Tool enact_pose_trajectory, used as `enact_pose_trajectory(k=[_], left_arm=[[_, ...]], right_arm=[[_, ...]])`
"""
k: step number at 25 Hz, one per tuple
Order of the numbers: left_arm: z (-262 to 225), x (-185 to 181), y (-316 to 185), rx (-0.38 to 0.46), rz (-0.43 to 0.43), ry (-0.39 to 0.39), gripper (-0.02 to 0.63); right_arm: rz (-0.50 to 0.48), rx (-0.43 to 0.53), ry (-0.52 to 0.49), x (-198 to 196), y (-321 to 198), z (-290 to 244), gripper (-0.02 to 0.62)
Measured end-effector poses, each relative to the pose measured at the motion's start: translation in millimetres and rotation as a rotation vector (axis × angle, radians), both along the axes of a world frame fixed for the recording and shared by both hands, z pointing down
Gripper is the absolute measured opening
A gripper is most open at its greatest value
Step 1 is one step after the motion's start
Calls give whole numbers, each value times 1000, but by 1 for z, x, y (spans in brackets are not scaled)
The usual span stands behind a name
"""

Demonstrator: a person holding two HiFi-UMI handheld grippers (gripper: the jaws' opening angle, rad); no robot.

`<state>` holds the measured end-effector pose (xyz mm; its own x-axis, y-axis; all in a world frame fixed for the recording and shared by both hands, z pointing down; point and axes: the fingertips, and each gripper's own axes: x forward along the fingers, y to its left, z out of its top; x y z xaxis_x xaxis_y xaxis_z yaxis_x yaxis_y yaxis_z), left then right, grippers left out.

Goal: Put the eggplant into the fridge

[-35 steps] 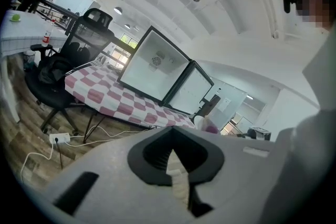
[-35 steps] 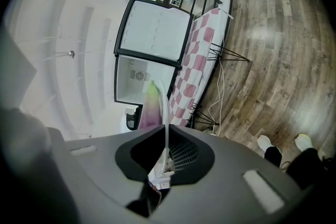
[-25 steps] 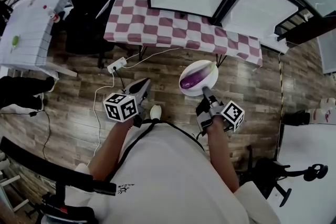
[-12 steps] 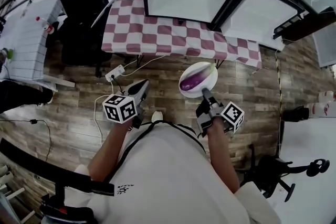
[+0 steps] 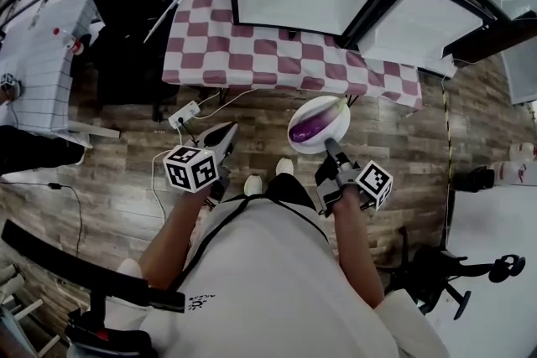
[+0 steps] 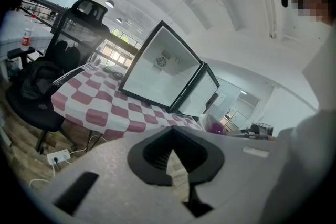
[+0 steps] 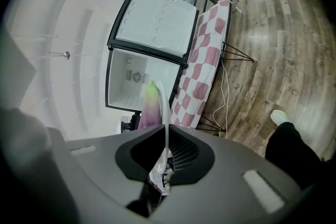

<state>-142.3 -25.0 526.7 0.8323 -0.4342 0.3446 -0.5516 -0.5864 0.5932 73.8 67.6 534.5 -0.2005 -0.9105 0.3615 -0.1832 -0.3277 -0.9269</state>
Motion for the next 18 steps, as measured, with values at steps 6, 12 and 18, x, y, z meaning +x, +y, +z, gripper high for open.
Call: enact_pose_trajectory(k=[6,12,18], left_arm=[[3,9,-12,-6,-5,-9,0],[3,24,-39,-4,-30,-12,0],[-4,49,-81,13,-50,-8,0]], right_arm=[[-14,-2,-4,9,-20,1,26],[-43,-5,-10,22,-54,4,26],[-77,3,-20,38,-102,-2,26]])
